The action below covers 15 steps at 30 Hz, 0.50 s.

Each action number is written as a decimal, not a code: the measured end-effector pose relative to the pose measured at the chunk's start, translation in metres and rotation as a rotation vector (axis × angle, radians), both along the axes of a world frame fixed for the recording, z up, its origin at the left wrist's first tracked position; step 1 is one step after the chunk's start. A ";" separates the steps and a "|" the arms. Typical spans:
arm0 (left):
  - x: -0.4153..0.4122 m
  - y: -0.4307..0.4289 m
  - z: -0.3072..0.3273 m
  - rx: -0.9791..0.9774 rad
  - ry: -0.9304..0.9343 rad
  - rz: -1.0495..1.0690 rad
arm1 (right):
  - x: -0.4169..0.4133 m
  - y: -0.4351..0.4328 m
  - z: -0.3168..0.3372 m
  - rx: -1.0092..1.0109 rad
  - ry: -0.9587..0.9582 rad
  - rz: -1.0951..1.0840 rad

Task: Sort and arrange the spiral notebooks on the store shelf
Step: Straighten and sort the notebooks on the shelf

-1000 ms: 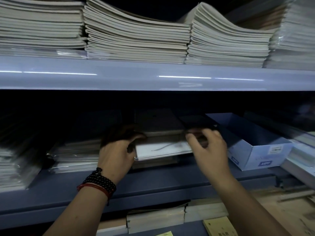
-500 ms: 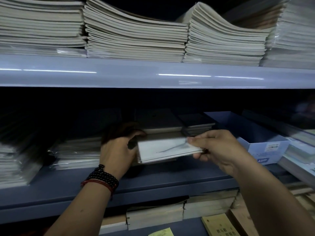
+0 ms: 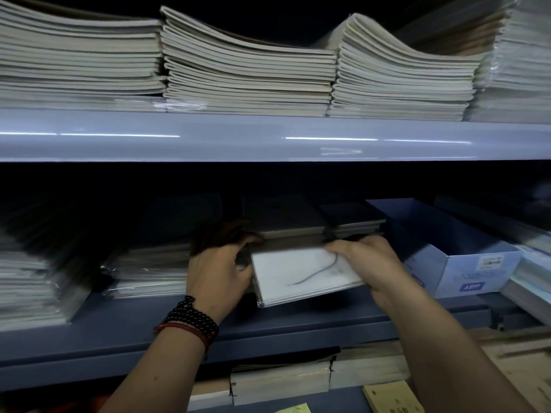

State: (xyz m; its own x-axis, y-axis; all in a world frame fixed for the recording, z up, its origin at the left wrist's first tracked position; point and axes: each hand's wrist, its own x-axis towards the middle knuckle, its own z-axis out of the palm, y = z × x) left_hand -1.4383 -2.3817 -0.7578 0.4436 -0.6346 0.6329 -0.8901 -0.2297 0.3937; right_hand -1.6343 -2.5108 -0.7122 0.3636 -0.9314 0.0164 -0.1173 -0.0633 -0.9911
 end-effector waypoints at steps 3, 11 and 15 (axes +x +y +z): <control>0.000 0.000 0.000 -0.003 0.001 -0.010 | 0.004 -0.003 -0.006 0.008 0.024 -0.008; 0.002 -0.003 -0.002 0.025 -0.025 0.027 | -0.004 -0.029 -0.018 0.140 -0.144 -0.202; 0.001 0.000 -0.001 0.001 -0.041 0.008 | -0.005 -0.026 -0.026 0.343 -0.110 0.007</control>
